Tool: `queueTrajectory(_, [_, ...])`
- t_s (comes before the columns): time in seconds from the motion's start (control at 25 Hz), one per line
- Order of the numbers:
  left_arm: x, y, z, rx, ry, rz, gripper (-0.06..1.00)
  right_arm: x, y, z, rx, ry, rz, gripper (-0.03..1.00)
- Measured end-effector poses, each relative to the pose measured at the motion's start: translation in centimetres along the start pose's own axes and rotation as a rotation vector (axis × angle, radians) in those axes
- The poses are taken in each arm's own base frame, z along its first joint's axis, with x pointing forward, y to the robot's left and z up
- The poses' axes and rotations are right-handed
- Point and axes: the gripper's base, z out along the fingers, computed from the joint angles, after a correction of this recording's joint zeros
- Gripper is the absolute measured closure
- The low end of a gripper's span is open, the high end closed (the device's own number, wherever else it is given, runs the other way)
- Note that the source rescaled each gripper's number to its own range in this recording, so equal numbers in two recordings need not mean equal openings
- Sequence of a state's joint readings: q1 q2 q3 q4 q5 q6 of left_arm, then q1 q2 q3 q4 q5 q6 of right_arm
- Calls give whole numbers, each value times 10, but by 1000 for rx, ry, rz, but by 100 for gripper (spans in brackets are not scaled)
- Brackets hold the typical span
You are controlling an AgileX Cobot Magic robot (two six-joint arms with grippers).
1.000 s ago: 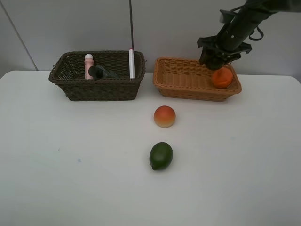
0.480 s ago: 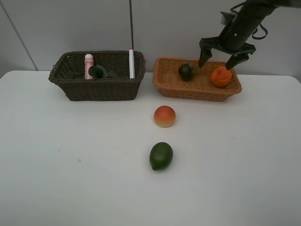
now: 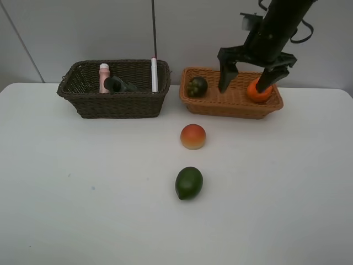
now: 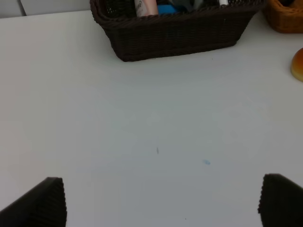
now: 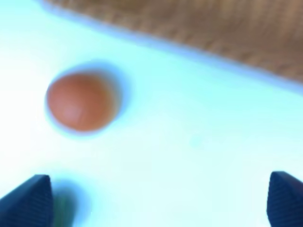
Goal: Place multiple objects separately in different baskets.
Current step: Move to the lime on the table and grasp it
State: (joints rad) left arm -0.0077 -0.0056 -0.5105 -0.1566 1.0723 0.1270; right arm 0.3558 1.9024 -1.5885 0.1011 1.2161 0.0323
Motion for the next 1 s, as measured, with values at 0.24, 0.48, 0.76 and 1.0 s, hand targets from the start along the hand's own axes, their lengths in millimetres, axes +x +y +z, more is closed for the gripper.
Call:
queueTrajectory(0.24, [0,0,0,0,0,0,-6,59,64,36,21,145,-142,-3])
queueTrajectory(0.48, [0,0,0,0,0,0,-6,100,115,79,4,104,-261,-3])
queueTrajectory(0.76, [0,0,0,0,0,0,-6,103,131,84,-56,39,-255,-3])
queueTrajectory(1.0, [0,0,0,0,0,0,-6,101,130,118,-26,93,-253,-3])
